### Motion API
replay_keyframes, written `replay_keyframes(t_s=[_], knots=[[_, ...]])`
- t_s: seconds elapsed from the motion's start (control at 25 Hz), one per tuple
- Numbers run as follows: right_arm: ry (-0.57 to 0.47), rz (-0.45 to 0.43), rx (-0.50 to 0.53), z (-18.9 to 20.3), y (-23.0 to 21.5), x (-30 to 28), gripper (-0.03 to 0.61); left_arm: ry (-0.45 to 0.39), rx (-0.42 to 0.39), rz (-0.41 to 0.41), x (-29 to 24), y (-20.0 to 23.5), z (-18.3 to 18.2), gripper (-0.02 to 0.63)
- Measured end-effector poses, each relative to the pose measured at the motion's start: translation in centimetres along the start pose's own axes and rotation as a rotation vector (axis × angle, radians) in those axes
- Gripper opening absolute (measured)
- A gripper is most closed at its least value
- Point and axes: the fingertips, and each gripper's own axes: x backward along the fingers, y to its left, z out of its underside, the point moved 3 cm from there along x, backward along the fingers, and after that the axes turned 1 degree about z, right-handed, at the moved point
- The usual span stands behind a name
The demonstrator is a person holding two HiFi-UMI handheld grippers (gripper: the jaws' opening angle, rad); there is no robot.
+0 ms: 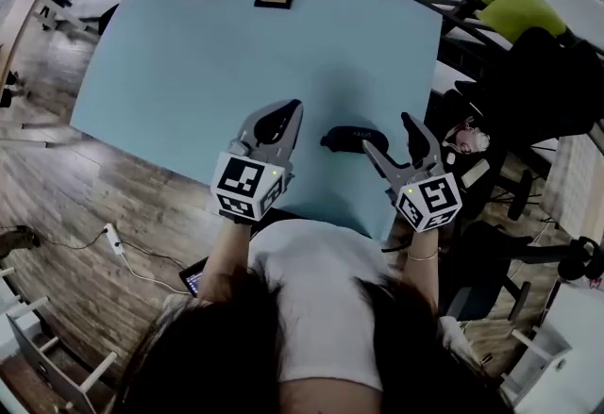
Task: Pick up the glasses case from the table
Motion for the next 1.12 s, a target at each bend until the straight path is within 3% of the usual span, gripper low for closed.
replay_keyframes(t_s=[0.44,1.12], knots=[[0.175,-0.008,0.097,3.4,0.4,-0.9,0.373,0.048,-0.003,0.126,-2.4,-0.8,1.2,0.057],[0.448,-0.137,0.271,10.2,1.3,-3.4,0.376,0.113,0.019,0.151,-3.2,-1.3,4.1,0.057]])
